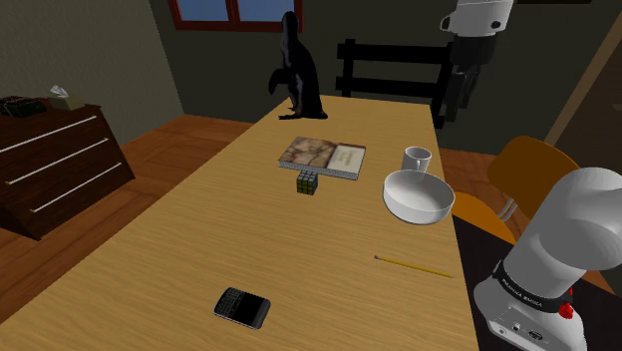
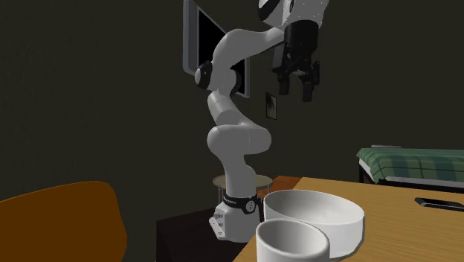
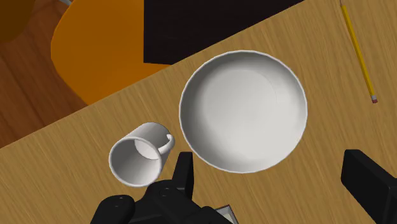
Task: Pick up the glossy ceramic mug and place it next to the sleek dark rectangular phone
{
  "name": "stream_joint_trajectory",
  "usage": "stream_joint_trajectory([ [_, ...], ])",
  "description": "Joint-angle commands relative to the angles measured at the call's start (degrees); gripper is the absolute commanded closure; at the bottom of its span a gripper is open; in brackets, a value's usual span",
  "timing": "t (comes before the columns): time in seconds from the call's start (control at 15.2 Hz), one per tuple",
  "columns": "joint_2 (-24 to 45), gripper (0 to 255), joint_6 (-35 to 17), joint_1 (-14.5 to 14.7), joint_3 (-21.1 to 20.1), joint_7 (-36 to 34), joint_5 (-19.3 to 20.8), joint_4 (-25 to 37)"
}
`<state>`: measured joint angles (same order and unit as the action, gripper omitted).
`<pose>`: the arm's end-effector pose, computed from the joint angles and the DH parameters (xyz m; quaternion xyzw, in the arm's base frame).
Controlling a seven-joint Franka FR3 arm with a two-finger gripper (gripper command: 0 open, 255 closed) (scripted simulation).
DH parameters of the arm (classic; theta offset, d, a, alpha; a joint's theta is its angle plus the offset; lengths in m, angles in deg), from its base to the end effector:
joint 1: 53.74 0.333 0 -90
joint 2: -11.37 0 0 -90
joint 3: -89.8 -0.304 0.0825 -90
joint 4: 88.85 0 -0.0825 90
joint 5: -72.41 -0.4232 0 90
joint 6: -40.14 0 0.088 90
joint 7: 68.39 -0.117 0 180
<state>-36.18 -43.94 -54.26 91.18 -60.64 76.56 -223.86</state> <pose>0.3310 -0.0218 0.5783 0.9978 0.0525 -0.0317 0.0248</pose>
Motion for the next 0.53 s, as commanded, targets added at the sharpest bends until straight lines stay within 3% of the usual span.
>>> stream_joint_trajectory([
  [0.0, 0.0, 0, 0.0, 0.0, 0.0, 0.0, 0.0, 0.0],
  [0.46, 8.35, 0, -9.81, -1.5, 7.57, 7.32, 3.64, -2.7],
])
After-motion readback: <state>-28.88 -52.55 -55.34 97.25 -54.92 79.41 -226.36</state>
